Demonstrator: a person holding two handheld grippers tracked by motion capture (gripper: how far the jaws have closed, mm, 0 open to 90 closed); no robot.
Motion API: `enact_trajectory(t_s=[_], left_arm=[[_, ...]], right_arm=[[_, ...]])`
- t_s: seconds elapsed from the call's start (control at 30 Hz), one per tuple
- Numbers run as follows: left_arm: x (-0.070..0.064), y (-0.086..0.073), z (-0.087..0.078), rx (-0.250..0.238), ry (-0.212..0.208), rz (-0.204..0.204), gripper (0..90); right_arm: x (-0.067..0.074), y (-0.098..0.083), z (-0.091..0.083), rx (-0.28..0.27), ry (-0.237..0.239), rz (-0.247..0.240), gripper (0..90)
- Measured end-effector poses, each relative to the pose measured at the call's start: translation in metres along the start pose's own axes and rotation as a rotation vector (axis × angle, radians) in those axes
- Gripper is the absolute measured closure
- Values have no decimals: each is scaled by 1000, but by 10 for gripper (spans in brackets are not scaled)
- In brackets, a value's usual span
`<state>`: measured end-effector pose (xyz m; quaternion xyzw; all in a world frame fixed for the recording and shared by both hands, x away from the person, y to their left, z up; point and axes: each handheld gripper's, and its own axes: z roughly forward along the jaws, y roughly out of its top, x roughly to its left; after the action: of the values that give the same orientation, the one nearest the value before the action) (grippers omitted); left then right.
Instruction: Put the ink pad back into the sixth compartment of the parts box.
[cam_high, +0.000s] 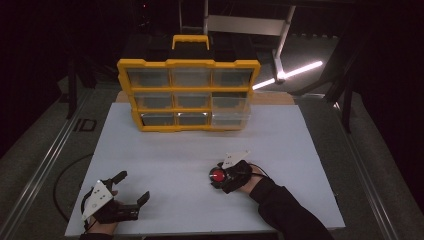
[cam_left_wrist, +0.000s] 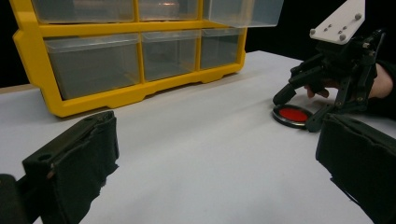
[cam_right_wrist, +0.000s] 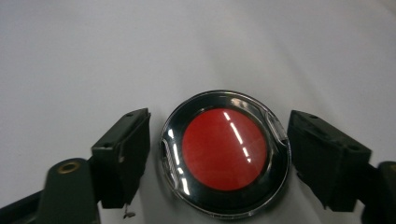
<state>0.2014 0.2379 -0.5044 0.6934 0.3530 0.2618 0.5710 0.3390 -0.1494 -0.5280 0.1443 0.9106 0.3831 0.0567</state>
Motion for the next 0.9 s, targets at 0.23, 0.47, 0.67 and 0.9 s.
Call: enact_trajectory(t_s=[0.23, 0.47, 0.67, 0.9], left_arm=[[0, 0, 0, 1, 0, 0, 1], [0, 0, 0, 1, 0, -1, 1], [0, 0, 0, 0, 1, -3, 1], [0, 0, 0, 1, 0, -3, 1]], right_arm=[[0, 2, -1, 18, 0, 4, 297], [0, 5, -1, 35, -5, 11, 302], [1, 8, -2, 56, -2, 6, 302], [2, 13, -11, 54, -1, -2, 302]])
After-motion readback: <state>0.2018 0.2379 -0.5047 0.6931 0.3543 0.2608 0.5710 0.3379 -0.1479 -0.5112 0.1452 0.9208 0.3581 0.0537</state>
